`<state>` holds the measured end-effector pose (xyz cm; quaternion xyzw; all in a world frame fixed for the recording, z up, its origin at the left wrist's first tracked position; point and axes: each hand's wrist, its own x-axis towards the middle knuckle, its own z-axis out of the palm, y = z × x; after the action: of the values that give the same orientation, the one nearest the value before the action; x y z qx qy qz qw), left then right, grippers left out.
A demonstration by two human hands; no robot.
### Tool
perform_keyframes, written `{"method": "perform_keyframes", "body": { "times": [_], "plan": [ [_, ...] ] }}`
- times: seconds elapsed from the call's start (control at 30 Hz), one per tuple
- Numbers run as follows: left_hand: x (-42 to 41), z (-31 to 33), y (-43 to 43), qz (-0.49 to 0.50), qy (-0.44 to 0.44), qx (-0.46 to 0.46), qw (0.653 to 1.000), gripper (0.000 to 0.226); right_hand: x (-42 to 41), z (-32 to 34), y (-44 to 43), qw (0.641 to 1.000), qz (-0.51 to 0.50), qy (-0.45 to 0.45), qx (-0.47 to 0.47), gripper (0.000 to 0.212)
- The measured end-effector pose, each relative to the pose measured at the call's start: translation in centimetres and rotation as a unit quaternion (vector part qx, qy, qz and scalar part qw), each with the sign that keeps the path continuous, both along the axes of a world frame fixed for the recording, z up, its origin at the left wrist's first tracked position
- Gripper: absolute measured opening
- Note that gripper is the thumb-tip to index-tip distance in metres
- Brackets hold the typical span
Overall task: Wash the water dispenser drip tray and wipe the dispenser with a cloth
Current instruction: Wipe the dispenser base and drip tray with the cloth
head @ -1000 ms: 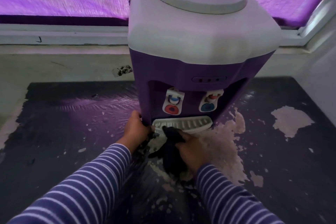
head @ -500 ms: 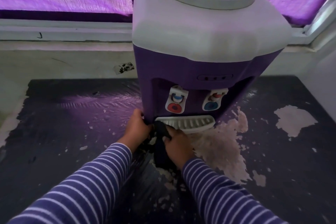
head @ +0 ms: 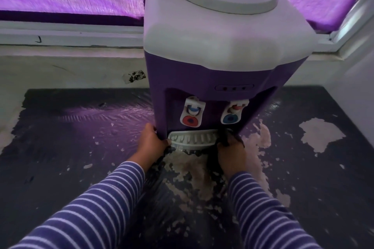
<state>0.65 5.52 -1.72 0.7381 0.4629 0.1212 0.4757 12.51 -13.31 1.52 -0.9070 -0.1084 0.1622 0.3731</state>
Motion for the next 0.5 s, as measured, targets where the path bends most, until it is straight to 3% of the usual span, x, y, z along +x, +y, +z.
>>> {"method": "perform_keyframes", "body": {
  "times": [0.2,0.33,0.4,0.5],
  "plan": [
    [0.0,0.2,-0.1,0.000,0.001,0.000,1.000,0.046,-0.5,-0.6,-0.7,0.996,0.075,-0.031,-0.033,0.050],
    [0.0,0.4,-0.2,0.003,0.004,0.007,1.000,0.048,1.6,-0.3,-2.0,0.998,-0.003,-0.042,0.046,0.041],
    [0.1,0.5,-0.3,0.004,0.000,0.004,1.000,0.048,1.4,-0.6,-1.2,0.999,0.005,-0.039,0.003,0.041],
    [0.1,0.7,-0.4,0.004,-0.003,0.000,1.000,0.050,-0.3,-1.6,0.7,0.989,0.097,-0.053,-0.094,0.051]
  ]
}}
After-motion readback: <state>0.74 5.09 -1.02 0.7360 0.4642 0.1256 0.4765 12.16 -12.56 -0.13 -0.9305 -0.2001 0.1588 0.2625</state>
